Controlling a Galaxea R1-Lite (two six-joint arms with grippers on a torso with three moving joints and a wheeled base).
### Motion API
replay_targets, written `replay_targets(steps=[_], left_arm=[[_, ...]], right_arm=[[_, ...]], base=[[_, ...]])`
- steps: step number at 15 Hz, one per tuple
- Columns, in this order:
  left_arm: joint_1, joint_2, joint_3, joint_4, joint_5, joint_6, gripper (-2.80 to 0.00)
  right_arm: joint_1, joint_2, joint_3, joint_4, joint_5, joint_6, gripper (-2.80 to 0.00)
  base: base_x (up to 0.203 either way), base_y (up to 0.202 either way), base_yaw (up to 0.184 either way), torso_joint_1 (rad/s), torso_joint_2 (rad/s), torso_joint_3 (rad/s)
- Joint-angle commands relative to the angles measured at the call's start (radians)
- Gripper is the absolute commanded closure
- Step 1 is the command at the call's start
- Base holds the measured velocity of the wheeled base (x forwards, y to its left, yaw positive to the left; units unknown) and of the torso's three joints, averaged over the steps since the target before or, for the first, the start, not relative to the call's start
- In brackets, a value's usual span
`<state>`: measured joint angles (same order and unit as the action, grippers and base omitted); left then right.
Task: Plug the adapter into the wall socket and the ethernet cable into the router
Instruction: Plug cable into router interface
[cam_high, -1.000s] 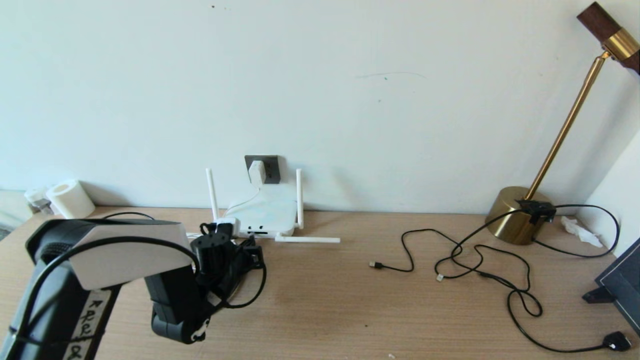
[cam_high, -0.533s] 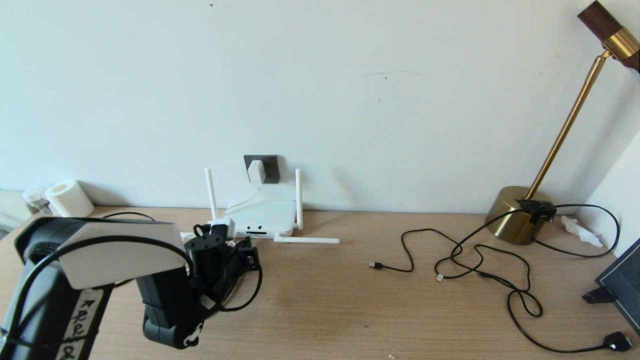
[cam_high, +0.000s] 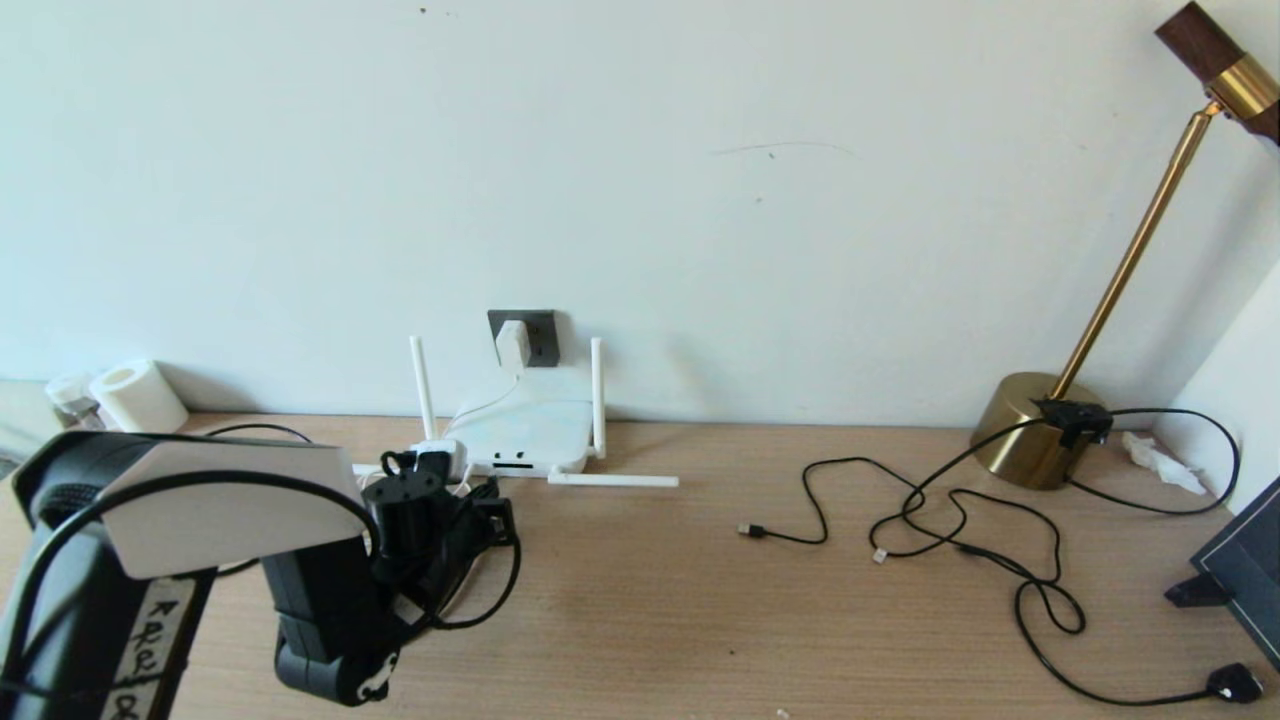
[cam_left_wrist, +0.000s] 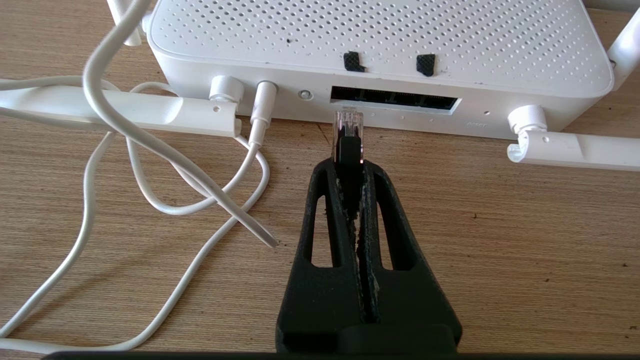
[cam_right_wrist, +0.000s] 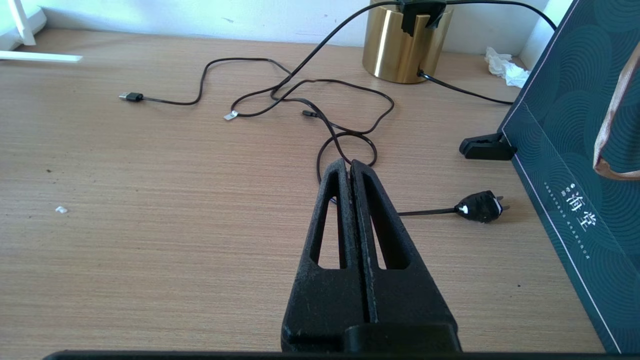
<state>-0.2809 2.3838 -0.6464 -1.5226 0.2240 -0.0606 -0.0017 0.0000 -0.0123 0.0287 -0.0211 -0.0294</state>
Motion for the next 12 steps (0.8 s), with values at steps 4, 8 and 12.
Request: replay_targets(steps=[4, 8, 12], left_arm=[[0.002, 0.003, -0.007, -0.007, 0.001, -0.001, 0.0], [0.005, 0.005, -0.013, -0.007, -0.004, -0.001, 0.0], [0.008, -0.007, -0.048, 0.051, -0.02, -0.001, 0.0]], right_arm=[[0.0, 0.002, 0.0, 0.0, 0.001, -0.001, 0.0], [0.0, 0.002, 0.0, 0.0, 0.0, -0.001, 0.0], [0.0, 0.002, 0.0, 0.0, 0.0, 0.0, 0.0]], base=[[0.0, 0.0, 0.0, 0.0, 0.0, 0.0], [0.0, 0.0, 0.0, 0.0, 0.0, 0.0], [0.0, 0.0, 0.0, 0.0, 0.0, 0.0]])
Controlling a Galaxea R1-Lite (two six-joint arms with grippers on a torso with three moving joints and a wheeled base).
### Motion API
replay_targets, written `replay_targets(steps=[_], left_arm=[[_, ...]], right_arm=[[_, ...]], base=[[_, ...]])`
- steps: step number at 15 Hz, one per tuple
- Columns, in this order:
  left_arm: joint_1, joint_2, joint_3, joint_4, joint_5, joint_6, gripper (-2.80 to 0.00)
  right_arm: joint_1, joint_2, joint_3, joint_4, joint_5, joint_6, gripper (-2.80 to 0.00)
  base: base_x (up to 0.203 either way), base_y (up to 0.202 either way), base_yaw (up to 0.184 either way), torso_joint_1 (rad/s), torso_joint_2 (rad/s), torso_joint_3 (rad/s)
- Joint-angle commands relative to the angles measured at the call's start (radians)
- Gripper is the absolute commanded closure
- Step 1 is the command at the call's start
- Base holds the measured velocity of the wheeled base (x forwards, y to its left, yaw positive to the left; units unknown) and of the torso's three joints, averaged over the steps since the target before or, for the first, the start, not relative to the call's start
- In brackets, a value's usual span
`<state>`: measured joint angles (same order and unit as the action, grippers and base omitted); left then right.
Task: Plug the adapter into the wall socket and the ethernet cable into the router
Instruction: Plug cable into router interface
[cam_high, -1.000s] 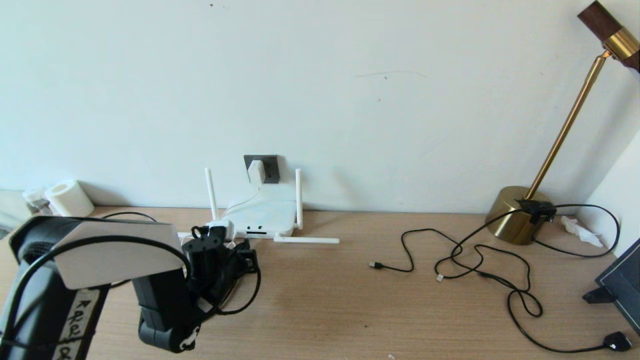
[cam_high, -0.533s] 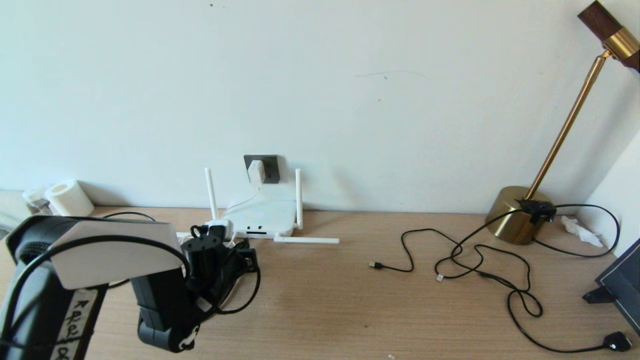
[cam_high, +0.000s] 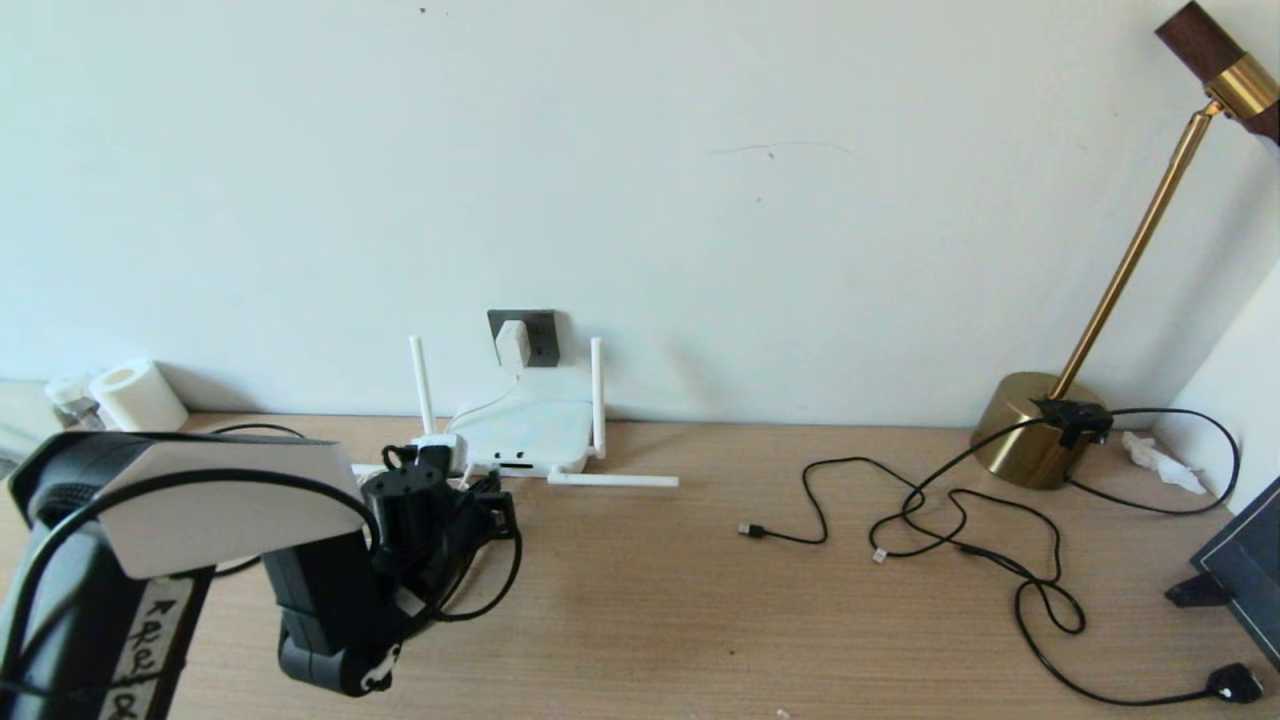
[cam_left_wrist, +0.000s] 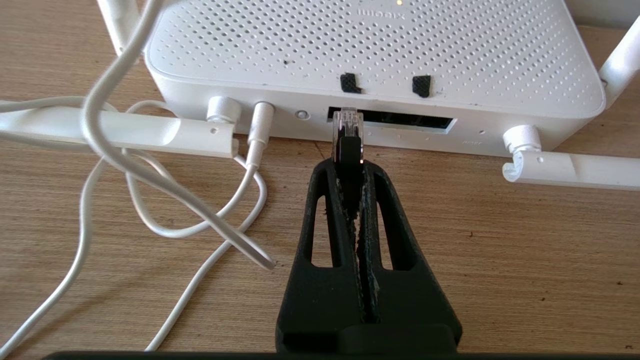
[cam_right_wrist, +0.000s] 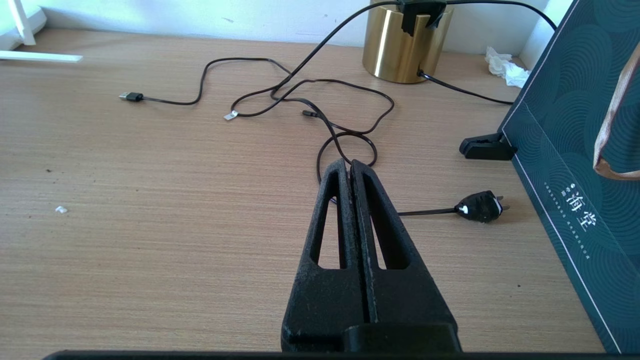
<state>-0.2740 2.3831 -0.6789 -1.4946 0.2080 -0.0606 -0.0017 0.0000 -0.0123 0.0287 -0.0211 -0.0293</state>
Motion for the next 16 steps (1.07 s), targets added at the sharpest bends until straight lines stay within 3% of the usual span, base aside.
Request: replay_targets(steps=[1, 5, 11, 16], left_arm=[[0.002, -0.013, -0.029, 0.058, -0.015, -0.001, 0.0], [0.005, -0.057, -0.099, 0.252, -0.04, -0.002, 0.0], [0.036, -0.212, -0.241, 0.868, -0.135, -0.008, 0.0], [0.061, -0.22, -0.341, 1.017, -0.16, -0.007, 0.0]], right_arm=[[0.0, 0.002, 0.0, 0.0, 0.0, -0.001, 0.0], [0.0, 0.002, 0.0, 0.0, 0.0, 0.0, 0.0], [0.0, 0.002, 0.0, 0.0, 0.0, 0.0, 0.0], [0.0, 0.002, 0.0, 0.0, 0.001, -0.001, 0.0]], base=[[0.0, 0.0, 0.0, 0.0, 0.0, 0.0], [0.0, 0.0, 0.0, 0.0, 0.0, 0.0], [0.0, 0.0, 0.0, 0.0, 0.0, 0.0], [0.0, 0.0, 0.0, 0.0, 0.0, 0.0]])
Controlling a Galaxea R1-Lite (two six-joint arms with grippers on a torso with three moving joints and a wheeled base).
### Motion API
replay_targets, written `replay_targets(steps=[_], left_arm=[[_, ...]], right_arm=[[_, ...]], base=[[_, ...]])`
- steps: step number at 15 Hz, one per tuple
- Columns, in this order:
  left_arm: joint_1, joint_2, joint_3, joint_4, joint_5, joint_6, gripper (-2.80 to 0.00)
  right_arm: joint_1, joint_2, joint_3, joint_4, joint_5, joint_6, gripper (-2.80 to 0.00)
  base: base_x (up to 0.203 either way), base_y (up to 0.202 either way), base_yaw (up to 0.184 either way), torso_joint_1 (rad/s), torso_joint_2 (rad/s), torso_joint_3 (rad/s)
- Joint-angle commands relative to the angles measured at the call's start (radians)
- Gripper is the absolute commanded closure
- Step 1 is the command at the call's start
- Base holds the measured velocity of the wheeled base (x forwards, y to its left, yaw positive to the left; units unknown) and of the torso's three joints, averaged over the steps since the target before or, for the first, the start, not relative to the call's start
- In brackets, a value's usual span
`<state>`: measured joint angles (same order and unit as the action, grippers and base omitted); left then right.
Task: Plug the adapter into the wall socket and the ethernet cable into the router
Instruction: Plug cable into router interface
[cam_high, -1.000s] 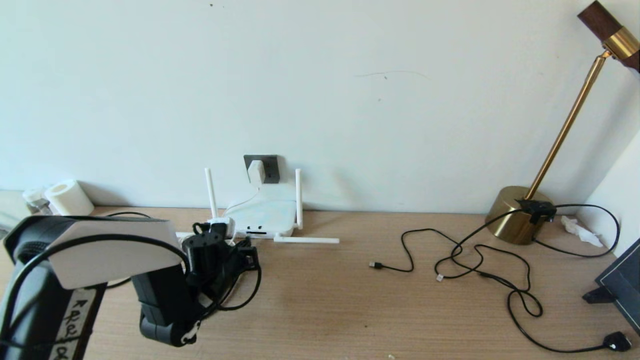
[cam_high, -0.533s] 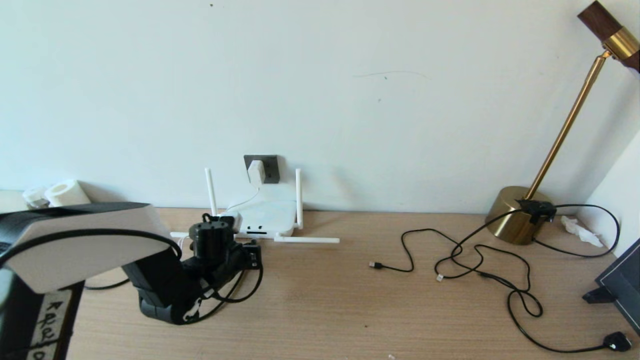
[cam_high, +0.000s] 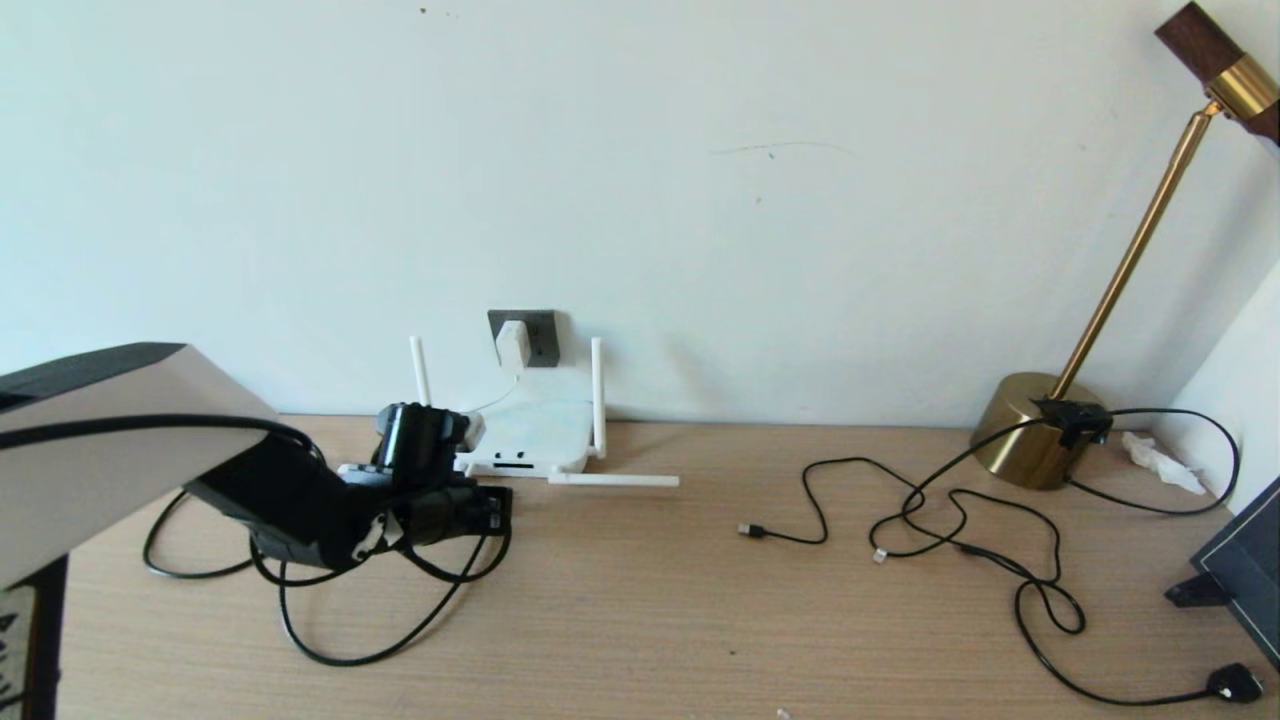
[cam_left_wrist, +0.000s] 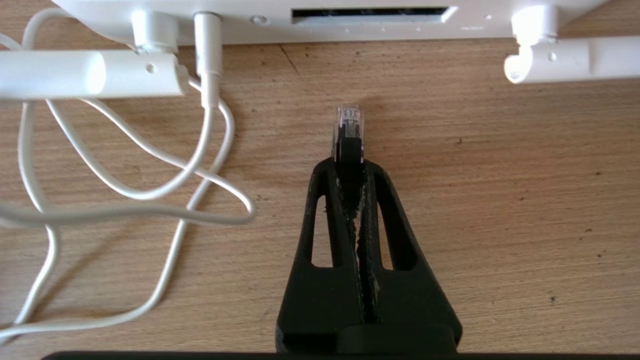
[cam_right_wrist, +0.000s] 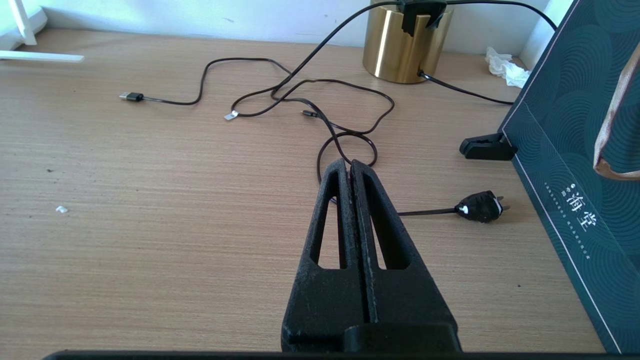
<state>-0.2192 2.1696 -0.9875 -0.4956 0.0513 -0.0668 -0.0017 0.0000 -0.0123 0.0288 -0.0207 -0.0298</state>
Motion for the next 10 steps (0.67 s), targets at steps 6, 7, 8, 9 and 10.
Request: replay_targets(steps=[6, 7, 8, 9, 10], left_arm=[[0.027, -0.008, -0.17, 0.195, -0.056, 0.002, 0.0], [0.029, -0.001, -0.19, 0.206, -0.056, 0.003, 0.0], [0.03, 0.004, -0.204, 0.211, -0.056, 0.004, 0.0], [0.031, 0.006, -0.213, 0.217, -0.056, 0.004, 0.0], [0.034, 0.006, -0.227, 0.23, -0.056, 0.004, 0.0]], right_arm=[[0.0, 0.002, 0.0, 0.0, -0.001, 0.001, 0.0], [0.0, 0.002, 0.0, 0.0, -0.001, -0.001, 0.0], [0.0, 0.002, 0.0, 0.0, -0.001, 0.001, 0.0], [0.0, 0.002, 0.0, 0.0, -0.001, -0.001, 0.0], [0.0, 0.002, 0.0, 0.0, 0.0, 0.0, 0.0]], base=[[0.0, 0.0, 0.0, 0.0, 0.0, 0.0], [0.0, 0.0, 0.0, 0.0, 0.0, 0.0], [0.0, 0.0, 0.0, 0.0, 0.0, 0.0], [0.0, 0.0, 0.0, 0.0, 0.0, 0.0], [0.0, 0.0, 0.0, 0.0, 0.0, 0.0]])
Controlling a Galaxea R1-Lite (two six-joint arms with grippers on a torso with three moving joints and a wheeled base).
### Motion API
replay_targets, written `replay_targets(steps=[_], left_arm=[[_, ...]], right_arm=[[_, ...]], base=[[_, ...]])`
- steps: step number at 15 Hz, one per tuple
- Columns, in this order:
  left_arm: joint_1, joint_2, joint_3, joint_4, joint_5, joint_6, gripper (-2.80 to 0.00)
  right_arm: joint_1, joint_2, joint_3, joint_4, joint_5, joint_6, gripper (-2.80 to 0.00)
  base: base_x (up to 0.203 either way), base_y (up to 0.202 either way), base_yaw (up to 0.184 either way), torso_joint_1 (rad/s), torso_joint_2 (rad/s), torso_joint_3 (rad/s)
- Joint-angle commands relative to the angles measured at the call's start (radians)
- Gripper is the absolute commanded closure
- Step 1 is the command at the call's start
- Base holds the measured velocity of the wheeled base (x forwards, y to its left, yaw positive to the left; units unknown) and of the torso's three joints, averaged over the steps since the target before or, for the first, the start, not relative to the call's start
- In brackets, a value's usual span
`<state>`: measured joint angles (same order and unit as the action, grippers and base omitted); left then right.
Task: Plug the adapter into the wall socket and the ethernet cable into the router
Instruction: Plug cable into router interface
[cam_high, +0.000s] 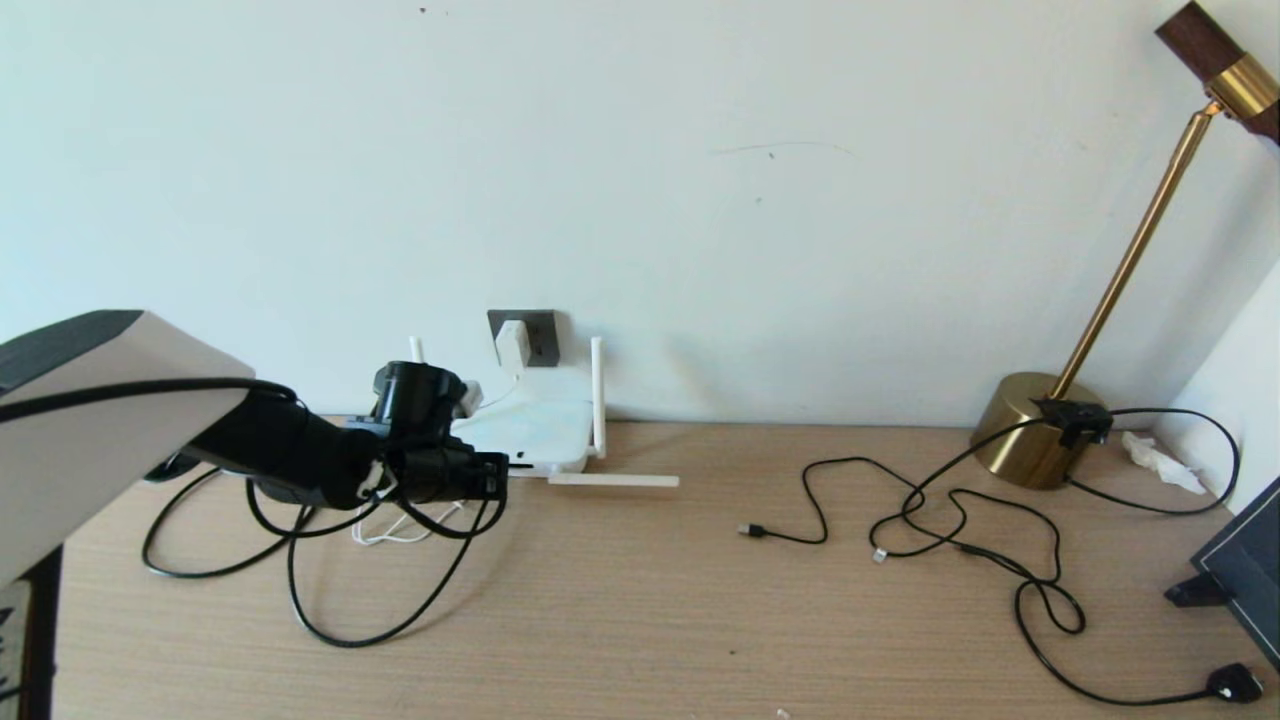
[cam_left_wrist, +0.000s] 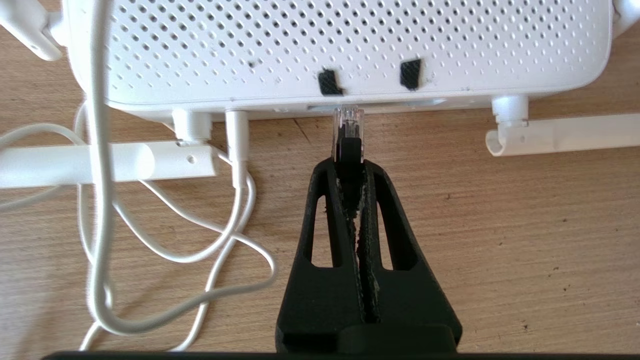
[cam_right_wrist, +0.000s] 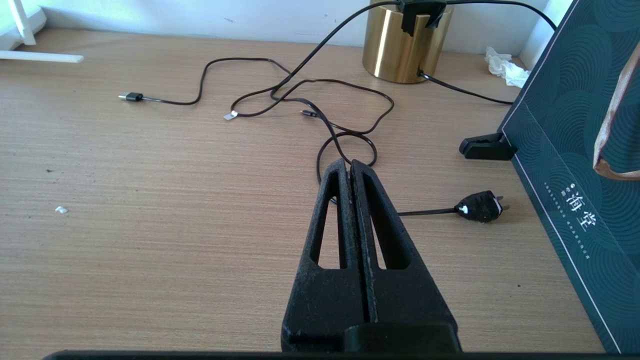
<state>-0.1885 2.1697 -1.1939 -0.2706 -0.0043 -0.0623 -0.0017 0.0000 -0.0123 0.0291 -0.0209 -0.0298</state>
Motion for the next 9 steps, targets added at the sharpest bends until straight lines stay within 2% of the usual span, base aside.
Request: replay_targets(steps=[1, 9], left_arm=[[0.006, 0.007, -0.034, 0.018, 0.0, -0.001, 0.0], [0.021, 0.01, -0.049, 0.042, -0.002, -0.001, 0.0]], right_arm=[[0.0, 0.002, 0.0, 0.0, -0.001, -0.001, 0.0], [0.0, 0.002, 0.0, 0.0, -0.001, 0.001, 0.0]], base=[[0.0, 0.0, 0.0, 0.0, 0.0, 0.0], [0.0, 0.0, 0.0, 0.0, 0.0, 0.0]])
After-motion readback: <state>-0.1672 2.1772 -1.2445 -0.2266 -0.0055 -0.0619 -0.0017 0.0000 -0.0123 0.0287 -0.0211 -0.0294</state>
